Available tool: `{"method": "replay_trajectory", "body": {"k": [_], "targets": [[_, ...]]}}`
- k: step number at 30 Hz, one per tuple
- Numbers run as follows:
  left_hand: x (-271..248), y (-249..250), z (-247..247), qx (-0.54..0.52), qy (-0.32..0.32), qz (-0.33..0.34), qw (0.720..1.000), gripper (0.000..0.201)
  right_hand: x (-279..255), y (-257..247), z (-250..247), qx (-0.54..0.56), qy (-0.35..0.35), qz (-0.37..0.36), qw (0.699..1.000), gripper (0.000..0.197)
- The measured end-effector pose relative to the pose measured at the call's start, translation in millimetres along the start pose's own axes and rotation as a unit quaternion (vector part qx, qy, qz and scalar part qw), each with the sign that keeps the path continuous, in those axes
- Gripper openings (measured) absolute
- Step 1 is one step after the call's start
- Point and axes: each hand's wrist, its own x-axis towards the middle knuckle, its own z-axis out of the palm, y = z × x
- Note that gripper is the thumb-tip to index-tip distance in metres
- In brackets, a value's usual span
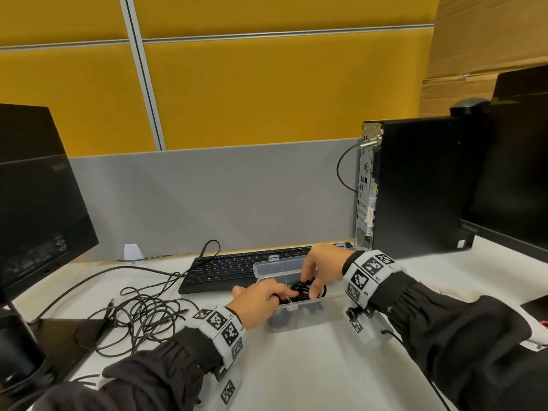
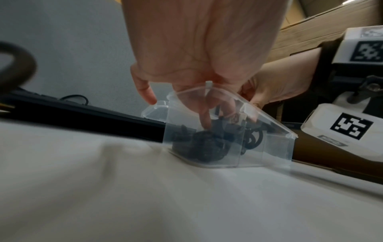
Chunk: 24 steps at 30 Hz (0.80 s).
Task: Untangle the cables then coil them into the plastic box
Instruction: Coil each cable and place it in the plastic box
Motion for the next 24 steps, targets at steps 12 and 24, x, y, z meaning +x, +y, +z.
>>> {"method": "replay_trajectory", "body": {"k": [12,24], "targets": [[4,-3,1,-0.011,0.001,0.020,1.000,0.050,-13,14,40,0.175,0.087,0.114,0.974,0.029],[3,7,5,0.036,-0.026,0.007,0.999,0.051,-15,20,42,0.149,0.096,0.027,0.984,0.033]]}}
